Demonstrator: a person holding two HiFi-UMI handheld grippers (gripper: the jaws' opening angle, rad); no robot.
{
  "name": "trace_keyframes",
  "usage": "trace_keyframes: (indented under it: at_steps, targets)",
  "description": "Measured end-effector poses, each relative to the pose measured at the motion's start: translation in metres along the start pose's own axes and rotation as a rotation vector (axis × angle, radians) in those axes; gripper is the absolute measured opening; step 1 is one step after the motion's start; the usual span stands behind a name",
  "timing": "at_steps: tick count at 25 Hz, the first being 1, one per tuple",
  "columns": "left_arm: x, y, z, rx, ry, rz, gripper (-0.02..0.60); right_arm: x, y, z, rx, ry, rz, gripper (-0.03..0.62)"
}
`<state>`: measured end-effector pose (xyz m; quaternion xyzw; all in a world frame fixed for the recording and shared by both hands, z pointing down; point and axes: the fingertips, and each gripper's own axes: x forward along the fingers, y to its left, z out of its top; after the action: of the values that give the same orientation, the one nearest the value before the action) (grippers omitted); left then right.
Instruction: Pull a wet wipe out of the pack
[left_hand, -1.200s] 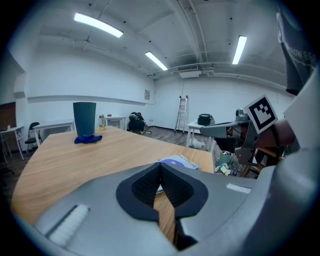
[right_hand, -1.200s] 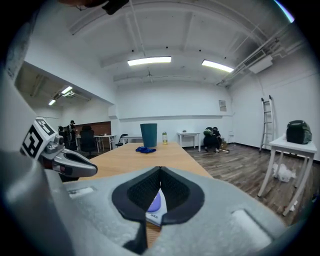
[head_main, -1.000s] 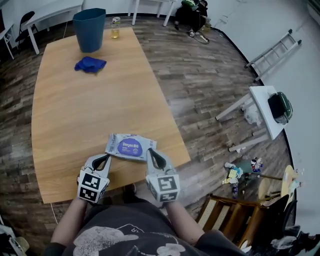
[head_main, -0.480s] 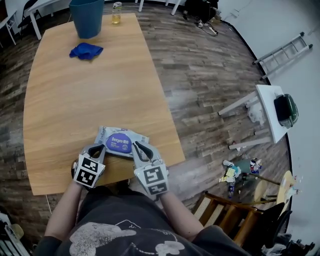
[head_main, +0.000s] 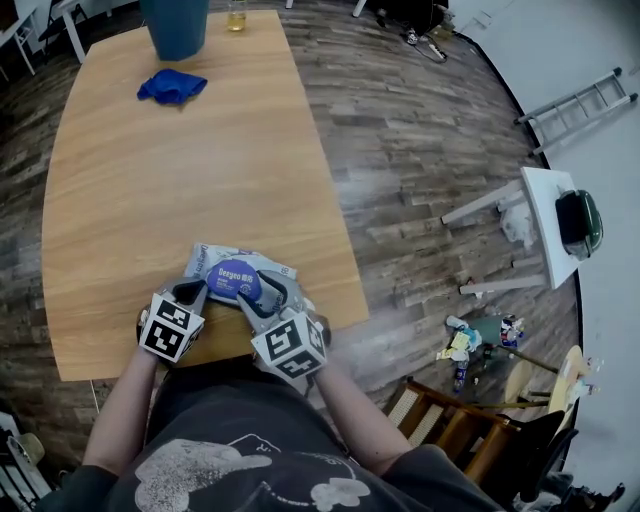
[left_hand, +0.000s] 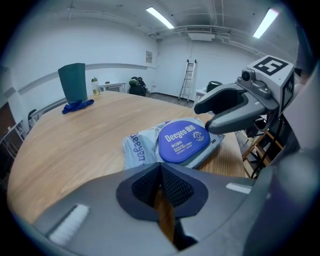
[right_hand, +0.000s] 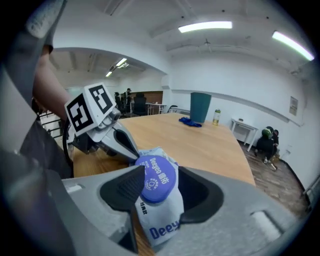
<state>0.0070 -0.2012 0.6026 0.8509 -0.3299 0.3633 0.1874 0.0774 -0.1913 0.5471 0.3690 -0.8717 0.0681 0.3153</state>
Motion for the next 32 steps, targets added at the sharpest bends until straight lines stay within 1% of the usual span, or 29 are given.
trace_keyframes:
  at_steps: [2, 3, 4, 7, 11, 15, 17, 21, 25, 28, 32]
  targets:
    - [0.0, 0.0, -0.002, -0.016, -0.004, -0.01, 0.018, 0.011, 0.008, -0.007, -0.051, 0.06, 0.035, 0.229]
    - [0.0, 0.0, -0.002, -0.019, -0.005, -0.011, 0.018, 0.015, 0.012, -0.012, -0.064, 0.09, 0.05, 0.259]
    - [0.0, 0.0, -0.002, -0.016, -0.004, -0.011, 0.018, 0.019, 0.014, -0.015, -0.072, 0.114, 0.059, 0.274]
    - [0.001, 0.0, -0.001, 0.003, -0.003, -0.009, 0.018, 0.027, 0.013, -0.018, -0.096, 0.139, 0.046, 0.285]
    - [0.001, 0.0, -0.002, -0.001, -0.005, -0.019, 0.018, 0.036, 0.014, -0.02, -0.119, 0.152, 0.052, 0.295]
    - [0.001, -0.003, -0.001, -0.003, -0.001, -0.03, 0.018, 0.042, 0.015, -0.022, -0.189, 0.167, 0.049, 0.31]
    - [0.002, -0.002, -0.001, -0.006, -0.002, -0.033, 0.018, 0.044, 0.016, -0.023, -0.178, 0.153, 0.048, 0.316]
    - [0.002, -0.002, -0.002, -0.014, -0.004, -0.035, 0.018, 0.046, 0.015, -0.026, -0.121, 0.115, 0.068, 0.321]
    - [0.001, -0.002, -0.004, -0.03, 0.005, -0.035, 0.018, 0.047, 0.014, -0.026, -0.053, 0.135, 0.133, 0.319]
    - [0.002, -0.002, -0.004, -0.04, -0.001, -0.039, 0.018, 0.047, 0.013, -0.026, -0.028, 0.13, 0.158, 0.318]
    - [0.001, -0.001, -0.002, -0.056, -0.007, -0.04, 0.018, 0.046, 0.011, -0.024, 0.005, 0.15, 0.19, 0.316]
